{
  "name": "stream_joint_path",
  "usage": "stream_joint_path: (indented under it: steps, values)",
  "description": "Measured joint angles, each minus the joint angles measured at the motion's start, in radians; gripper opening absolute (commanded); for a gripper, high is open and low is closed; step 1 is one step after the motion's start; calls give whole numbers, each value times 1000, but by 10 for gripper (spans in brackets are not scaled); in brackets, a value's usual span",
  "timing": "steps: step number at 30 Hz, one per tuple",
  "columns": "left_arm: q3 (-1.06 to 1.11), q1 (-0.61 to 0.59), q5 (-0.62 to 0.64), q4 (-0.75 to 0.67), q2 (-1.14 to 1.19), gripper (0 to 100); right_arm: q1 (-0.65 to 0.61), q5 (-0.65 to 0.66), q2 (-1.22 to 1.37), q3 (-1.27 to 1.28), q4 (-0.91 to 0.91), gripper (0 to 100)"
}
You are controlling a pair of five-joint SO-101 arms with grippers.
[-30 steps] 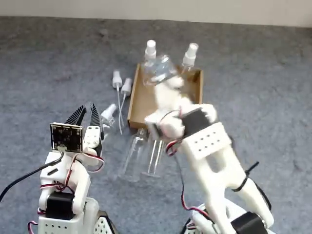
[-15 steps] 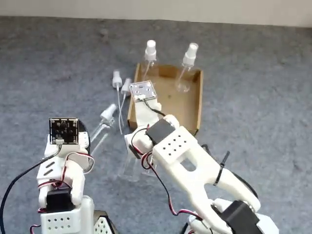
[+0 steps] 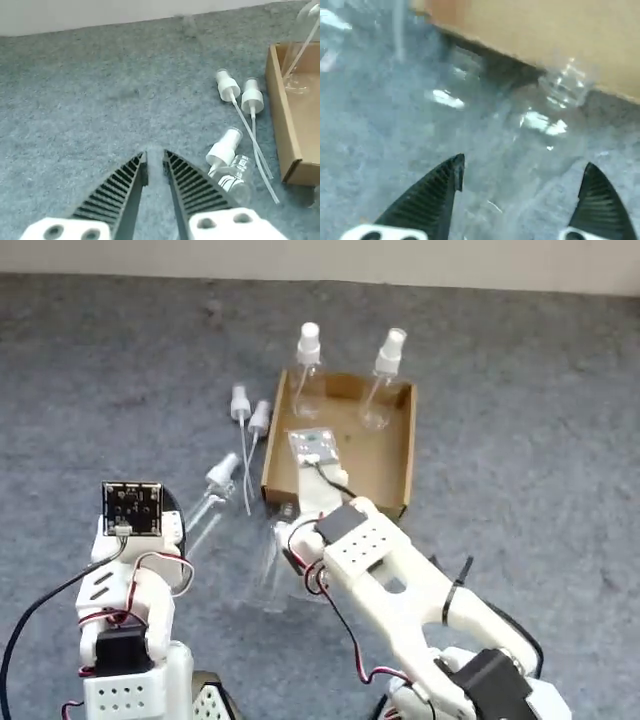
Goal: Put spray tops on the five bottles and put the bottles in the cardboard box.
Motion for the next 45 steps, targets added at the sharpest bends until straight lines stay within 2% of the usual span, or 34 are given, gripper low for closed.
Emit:
stream_joint_path:
  steps: [3, 8, 10, 17, 21, 24, 27, 29, 32, 36, 41, 45]
  values:
    - [0, 0, 0, 0, 0, 7, -2, 0, -2, 8, 0, 287]
    - [0, 0, 0, 0, 0, 7, 0, 0, -2, 8, 0, 142]
    - [0, 0, 0, 0, 0, 7, 0, 0, -2, 8, 0, 114]
    - [0, 0, 0, 0, 0, 7, 0, 0, -3, 8, 0, 101]
    - [0, 0, 0, 0, 0, 7, 0, 3, -107, 8, 55, 101]
    - [14, 0, 0, -3, 0, 7, 0, 107, -245, 8, 143, 101]
    - [20, 0, 0, -14, 0, 8, 35, 321, -416, 8, 245, 101]
    - [21, 0, 0, -15, 0, 8, 101, 459, -520, 8, 319, 101]
    - [20, -2, 0, -15, 0, 11, 245, 535, -608, -34, 446, 101]
    - [5, 0, -2, -17, 0, 11, 497, 683, -572, -183, 623, 101]
    - [-55, 6, -89, 26, 14, 11, 832, 904, -347, -328, 649, 101]
    - [-215, 12, -147, 86, 138, 11, 1020, 1045, -118, -370, 560, 101]
